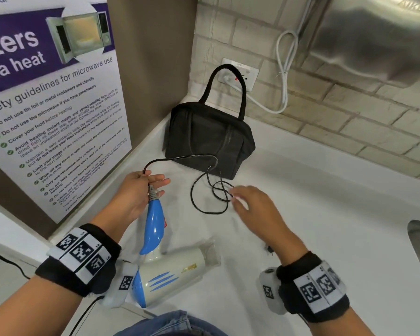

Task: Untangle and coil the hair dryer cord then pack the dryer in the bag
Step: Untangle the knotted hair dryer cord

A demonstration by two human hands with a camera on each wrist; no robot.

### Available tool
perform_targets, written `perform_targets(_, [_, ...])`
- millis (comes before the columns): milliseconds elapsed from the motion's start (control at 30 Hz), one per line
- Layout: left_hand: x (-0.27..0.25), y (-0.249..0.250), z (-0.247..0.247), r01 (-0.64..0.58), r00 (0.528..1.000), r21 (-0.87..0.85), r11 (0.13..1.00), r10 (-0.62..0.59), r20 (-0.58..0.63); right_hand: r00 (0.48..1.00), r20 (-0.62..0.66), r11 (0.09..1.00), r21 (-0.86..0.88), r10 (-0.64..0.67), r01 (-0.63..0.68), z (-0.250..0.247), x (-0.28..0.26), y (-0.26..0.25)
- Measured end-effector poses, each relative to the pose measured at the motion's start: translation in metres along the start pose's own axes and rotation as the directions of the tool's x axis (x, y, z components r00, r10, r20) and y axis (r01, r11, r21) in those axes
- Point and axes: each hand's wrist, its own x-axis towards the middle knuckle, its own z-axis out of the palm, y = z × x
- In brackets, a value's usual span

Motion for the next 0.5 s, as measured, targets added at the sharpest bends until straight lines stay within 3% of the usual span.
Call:
perform_targets(100, [-0.006,-0.003,0.002,-0.057,0.998,0.108,0.993,0.054,0.037,0.948,-0.124,0.949,0.079,-0.293,0.304,0.017,0.006,-0.04])
perform_targets(233, [-0.019,-0.006,0.006,-0.174,0.979,0.273,0.946,0.135,0.155,0.883,-0.085,0.883,-0.132,-0.462,0.45,0.037,0.021,-0.077])
perform_targets(300, [-0.025,-0.007,0.006,-0.26,0.955,0.359,0.897,0.184,0.231,0.881,-0.06,0.864,-0.235,-0.47,0.445,0.045,0.031,-0.083])
perform_targets(367, [-0.03,-0.007,0.006,-0.314,0.935,0.379,0.87,0.212,0.285,0.905,-0.02,0.883,-0.231,-0.425,0.409,0.048,0.04,-0.084])
perform_targets(500, [-0.034,-0.004,0.004,-0.392,0.901,0.441,0.807,0.242,0.359,0.966,0.06,0.968,0.032,-0.25,0.248,0.045,0.05,-0.088])
